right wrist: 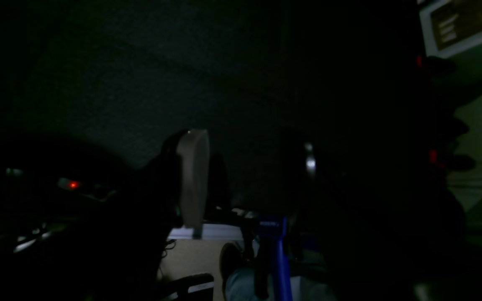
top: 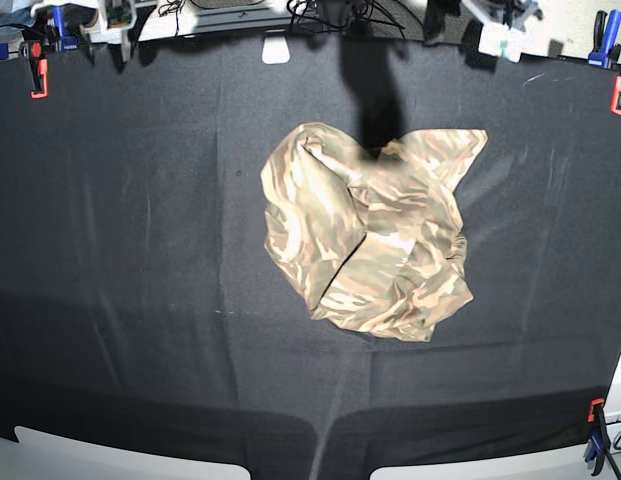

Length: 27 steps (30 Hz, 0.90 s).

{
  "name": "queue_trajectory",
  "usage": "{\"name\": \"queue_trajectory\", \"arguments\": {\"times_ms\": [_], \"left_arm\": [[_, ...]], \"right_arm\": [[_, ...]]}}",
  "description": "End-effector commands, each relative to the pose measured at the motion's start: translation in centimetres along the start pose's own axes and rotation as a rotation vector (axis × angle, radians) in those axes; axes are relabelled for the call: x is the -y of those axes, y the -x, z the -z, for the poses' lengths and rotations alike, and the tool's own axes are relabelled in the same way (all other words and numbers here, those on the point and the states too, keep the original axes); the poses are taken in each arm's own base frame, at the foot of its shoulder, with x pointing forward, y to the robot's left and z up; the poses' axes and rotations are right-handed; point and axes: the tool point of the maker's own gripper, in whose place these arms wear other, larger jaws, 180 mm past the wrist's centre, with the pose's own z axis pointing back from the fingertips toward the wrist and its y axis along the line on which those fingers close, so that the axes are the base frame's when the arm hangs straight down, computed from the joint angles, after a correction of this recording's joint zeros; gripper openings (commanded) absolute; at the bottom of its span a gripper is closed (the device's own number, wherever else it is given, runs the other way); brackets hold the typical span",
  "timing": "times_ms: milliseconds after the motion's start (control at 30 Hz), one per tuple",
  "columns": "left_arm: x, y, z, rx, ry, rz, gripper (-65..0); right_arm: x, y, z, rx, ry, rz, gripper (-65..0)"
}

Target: Layout the t-shirt on the table in an organized manner, then fold the t-shirt properly

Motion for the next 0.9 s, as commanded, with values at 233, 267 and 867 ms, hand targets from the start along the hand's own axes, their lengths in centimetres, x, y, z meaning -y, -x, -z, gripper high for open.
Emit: {"name": "queue_trajectory", "arguments": {"times_ms": [233, 267, 867], "left_arm": [[0.0, -4.2, 1.1, 0.121, 0.013, 0.031, -33.9], [-0.1, -4.6, 1.3, 0.131, 0.014, 0.034, -33.8], [-0.4, -14.6, 4.5, 0.319, 0.023, 0.125, -33.9]], "right_arm": [[0.6, -2.3, -0.4, 0.118, 0.026, -0.111, -37.4], [0.6, -3.0, -0.5, 0.157, 0.033, -0.159, -37.4], [7.8, -18.2, 5.7, 0.594, 0.433, -0.088, -37.4]]}}
